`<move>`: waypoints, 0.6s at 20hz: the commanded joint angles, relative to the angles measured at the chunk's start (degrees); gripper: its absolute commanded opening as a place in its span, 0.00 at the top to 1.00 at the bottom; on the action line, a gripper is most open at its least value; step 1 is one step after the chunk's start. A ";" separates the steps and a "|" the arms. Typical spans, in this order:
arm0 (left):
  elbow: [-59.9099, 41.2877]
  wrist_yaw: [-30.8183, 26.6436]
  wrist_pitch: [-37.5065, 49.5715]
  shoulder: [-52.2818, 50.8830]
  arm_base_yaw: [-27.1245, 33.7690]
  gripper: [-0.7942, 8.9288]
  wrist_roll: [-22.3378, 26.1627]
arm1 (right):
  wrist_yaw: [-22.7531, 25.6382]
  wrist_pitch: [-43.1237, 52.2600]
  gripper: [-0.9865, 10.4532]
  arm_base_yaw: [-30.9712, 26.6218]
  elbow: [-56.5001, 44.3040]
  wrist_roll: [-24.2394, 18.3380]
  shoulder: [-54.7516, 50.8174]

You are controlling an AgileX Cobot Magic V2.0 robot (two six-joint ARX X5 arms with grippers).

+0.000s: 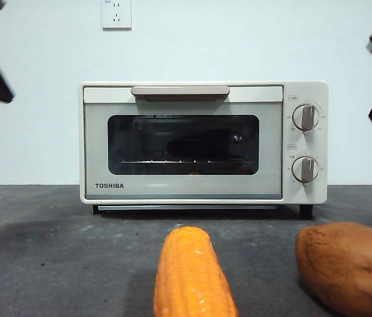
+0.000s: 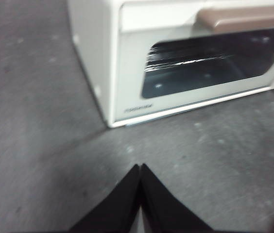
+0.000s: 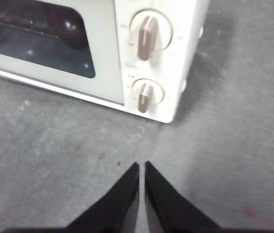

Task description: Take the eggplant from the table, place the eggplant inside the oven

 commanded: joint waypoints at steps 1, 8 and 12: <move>-1.40 -0.17 -1.99 -2.67 -0.85 0.91 -5.03 | 0.00 1.70 0.91 0.28 -2.01 1.25 -0.11; -1.36 -0.24 -3.82 -3.21 -0.92 0.91 -5.81 | 0.02 1.68 0.91 0.24 -1.99 1.18 -0.15; -1.36 -0.24 -3.80 -3.21 -0.92 0.91 -5.81 | 0.02 1.68 0.91 0.22 -1.99 1.18 -0.15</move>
